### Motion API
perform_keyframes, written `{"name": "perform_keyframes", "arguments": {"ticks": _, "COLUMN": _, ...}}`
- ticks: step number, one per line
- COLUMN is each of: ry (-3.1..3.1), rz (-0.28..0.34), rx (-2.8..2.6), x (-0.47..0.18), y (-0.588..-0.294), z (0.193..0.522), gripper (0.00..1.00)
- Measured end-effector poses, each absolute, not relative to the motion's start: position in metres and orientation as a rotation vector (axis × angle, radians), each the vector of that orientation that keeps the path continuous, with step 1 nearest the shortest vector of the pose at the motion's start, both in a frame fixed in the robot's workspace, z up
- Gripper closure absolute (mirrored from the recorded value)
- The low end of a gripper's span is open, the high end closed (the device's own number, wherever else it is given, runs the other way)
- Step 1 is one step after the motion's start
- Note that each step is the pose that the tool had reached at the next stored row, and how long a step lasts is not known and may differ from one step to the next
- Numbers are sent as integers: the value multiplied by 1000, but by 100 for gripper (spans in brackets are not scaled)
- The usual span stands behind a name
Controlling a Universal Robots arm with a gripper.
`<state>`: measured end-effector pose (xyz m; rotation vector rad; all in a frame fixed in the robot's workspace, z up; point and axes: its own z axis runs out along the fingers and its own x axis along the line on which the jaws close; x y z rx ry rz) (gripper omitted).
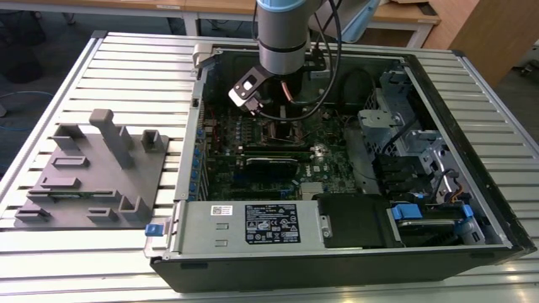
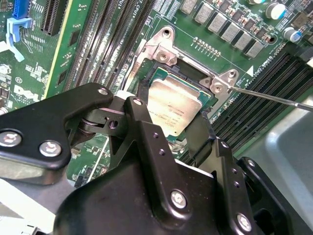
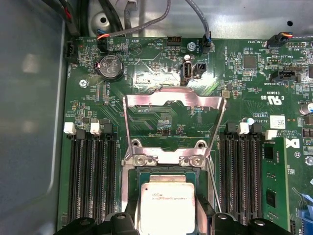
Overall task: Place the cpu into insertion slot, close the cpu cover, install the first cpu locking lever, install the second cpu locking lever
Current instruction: 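Place the cpu into insertion slot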
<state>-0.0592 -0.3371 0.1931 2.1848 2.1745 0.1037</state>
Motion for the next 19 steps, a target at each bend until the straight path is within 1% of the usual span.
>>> {"name": "perform_keyframes", "arguments": {"ticks": 19, "ry": 2161, "rz": 103, "rx": 2198, "x": -59, "y": -337, "z": 193, "gripper": 46}}
